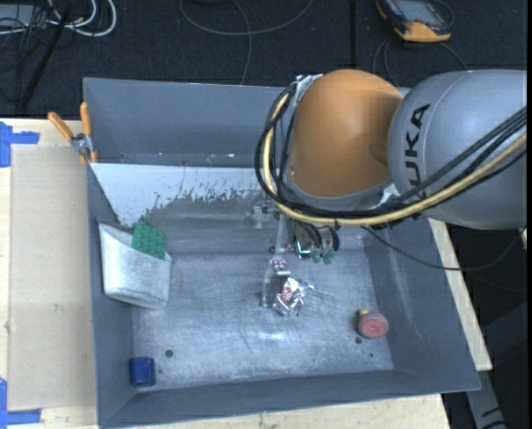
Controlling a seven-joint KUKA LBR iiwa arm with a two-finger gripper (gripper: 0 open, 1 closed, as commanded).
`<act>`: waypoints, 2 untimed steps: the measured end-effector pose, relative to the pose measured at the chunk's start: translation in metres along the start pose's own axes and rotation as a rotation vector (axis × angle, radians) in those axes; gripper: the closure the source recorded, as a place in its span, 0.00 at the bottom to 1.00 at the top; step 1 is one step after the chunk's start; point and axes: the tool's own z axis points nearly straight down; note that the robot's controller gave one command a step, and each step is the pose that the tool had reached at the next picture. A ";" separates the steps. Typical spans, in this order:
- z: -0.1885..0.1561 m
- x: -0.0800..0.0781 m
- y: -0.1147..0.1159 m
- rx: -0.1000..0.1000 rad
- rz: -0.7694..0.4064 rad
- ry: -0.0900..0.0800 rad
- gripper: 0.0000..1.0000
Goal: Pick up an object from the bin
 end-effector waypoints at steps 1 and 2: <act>0.150 -0.024 -0.085 -0.002 -0.165 -0.014 0.00; 0.118 -0.017 -0.111 0.001 -0.196 -0.012 0.00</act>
Offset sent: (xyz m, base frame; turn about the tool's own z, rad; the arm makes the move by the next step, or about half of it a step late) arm 0.0214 -0.0849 -0.1498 -0.1687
